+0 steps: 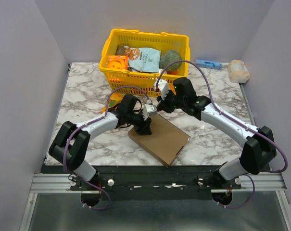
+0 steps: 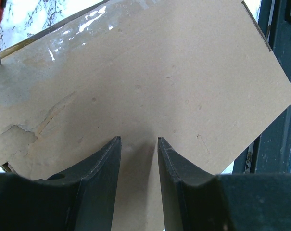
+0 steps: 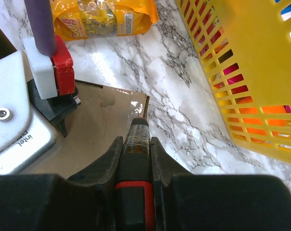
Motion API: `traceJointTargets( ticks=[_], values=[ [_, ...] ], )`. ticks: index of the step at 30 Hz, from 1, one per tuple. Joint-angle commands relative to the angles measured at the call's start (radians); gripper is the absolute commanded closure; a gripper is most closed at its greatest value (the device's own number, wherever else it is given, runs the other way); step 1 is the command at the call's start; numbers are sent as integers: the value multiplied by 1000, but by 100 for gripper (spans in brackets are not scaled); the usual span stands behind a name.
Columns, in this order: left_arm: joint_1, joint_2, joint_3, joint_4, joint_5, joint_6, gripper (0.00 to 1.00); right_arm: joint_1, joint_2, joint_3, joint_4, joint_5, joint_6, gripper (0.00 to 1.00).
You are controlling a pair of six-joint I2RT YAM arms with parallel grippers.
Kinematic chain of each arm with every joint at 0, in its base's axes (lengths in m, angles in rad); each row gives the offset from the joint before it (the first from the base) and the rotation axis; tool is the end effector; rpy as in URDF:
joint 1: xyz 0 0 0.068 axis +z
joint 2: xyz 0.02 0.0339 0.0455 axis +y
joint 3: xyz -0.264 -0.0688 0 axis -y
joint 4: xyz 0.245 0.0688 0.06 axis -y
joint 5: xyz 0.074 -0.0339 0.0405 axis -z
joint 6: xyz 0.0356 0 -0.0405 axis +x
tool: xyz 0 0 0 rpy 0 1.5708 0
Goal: Unpack the express box
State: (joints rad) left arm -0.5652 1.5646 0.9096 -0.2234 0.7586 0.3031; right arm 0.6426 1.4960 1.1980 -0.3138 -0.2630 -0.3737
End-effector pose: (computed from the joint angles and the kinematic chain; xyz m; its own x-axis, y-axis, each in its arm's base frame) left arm 0.2512 -0.1883 0.1990 -0.3937 0.5062 -0.7673 0.9190 0.2375 -0.3148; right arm 0.2673 0.2116 0.2999 -0.1546 -0.5561 -0.8166 -0.8652 0.4753 -0.1598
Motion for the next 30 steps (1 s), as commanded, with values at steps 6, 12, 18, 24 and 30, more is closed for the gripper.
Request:
traceJointTargets(
  ticks=[6,12,18,24,30],
  values=[
    [1,18,-3,-57,-51,-4,54,9,73,86,41,1,-1,99],
    [1,18,-3,-62,-51,1,55,9,95,92,59,-21,7,100],
    [1,25,2,-65,-50,2,54,9,96,89,94,-22,19,100],
    [1,28,6,-68,-48,1,54,9,107,86,120,-27,15,100],
    [1,29,6,-70,-48,2,54,9,119,89,130,-33,7,100]
  ],
)
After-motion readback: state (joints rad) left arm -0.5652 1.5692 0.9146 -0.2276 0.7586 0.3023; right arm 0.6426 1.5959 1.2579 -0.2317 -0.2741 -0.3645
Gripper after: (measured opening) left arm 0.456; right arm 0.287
